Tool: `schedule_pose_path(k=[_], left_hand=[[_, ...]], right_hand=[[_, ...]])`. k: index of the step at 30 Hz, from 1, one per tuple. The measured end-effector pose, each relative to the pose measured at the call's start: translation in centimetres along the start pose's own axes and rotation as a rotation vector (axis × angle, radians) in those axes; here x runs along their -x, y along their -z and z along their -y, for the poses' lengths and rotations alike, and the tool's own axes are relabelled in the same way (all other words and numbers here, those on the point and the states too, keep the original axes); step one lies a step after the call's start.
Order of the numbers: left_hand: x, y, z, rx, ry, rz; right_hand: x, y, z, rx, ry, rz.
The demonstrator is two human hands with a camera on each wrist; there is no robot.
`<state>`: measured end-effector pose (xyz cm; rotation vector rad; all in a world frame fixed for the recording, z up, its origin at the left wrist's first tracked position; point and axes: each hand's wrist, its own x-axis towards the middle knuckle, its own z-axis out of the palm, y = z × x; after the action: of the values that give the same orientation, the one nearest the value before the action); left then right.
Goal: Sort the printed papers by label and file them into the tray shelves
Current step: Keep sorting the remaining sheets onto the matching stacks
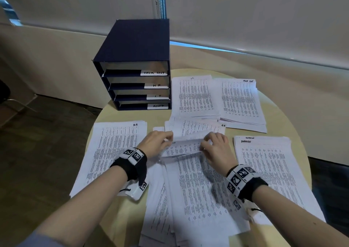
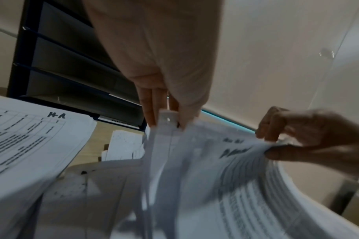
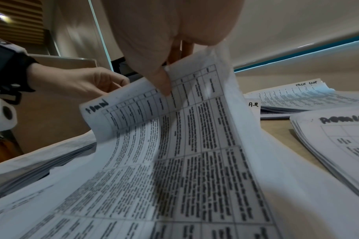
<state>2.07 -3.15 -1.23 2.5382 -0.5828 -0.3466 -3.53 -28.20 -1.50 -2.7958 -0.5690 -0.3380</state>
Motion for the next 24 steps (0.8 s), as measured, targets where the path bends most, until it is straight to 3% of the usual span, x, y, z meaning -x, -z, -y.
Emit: schedule_pose_path(k=[3, 5, 9, 13, 19, 24], left_hand=[[0.5, -0.1, 0.3, 0.059, 0.015, 0.147], [0.6, 0.0, 0.2, 0.132, 0.064, 0.168], [0.8, 0.0, 0.4, 0.312, 0.198, 0.059], [0.8, -0.3, 0.5, 0.227, 0.292, -0.048], [1.0, 1.8, -2.6, 0.383, 0.114, -0.03], [1.4, 3.4, -4.0, 0.489, 0.073, -0.085]], right_hand=[[0.0, -0.1, 0.1, 0.008, -0.016, 0.058], [0.2, -0.4, 0.0, -0.005, -0.009, 0.111], [0.9, -0.3, -0.2, -0.036, 0.004, 0.118], [1.2, 0.6, -0.3, -0.032, -0.007, 0.122], [-0.1, 2.4, -0.4, -0.025, -0.003, 0.124], [-2.2, 4.8, -0.5, -0.221, -0.066, 0.214]])
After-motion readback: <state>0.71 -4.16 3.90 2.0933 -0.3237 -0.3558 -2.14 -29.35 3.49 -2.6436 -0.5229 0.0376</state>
